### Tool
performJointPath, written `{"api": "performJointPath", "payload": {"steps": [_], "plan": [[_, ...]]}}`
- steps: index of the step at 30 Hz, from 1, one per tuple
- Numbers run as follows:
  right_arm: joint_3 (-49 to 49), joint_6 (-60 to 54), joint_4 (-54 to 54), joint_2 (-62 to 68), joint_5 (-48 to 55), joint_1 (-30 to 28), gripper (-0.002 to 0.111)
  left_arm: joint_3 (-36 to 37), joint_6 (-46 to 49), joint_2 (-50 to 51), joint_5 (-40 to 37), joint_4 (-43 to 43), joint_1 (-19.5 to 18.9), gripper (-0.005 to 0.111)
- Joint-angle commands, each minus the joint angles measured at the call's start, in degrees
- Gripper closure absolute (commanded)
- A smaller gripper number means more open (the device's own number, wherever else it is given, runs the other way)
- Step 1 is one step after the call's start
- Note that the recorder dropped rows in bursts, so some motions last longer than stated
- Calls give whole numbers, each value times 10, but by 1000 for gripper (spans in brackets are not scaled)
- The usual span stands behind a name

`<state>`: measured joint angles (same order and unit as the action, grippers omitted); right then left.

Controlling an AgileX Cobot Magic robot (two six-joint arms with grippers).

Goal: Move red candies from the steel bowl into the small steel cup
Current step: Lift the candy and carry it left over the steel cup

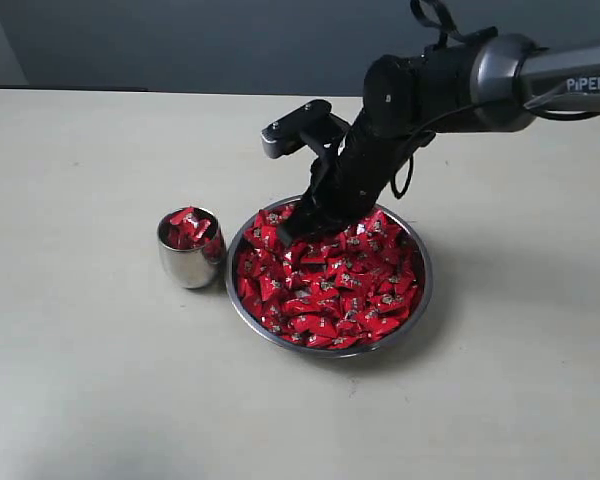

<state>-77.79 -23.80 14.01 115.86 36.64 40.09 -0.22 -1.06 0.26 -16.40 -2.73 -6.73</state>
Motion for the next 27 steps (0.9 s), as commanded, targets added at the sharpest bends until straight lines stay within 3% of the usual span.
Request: {"api": "performJointPath", "payload": {"steps": [1, 17, 27], "plan": [[-2, 10, -5, -24, 5, -1, 109, 2, -1, -3, 1, 1, 0, 106], [-2, 15, 10, -74, -32, -1, 109, 2, -1, -3, 1, 1, 0, 106], [-61, -85, 186, -43, -3, 0, 109, 2, -1, -3, 1, 1, 0, 106]]}}
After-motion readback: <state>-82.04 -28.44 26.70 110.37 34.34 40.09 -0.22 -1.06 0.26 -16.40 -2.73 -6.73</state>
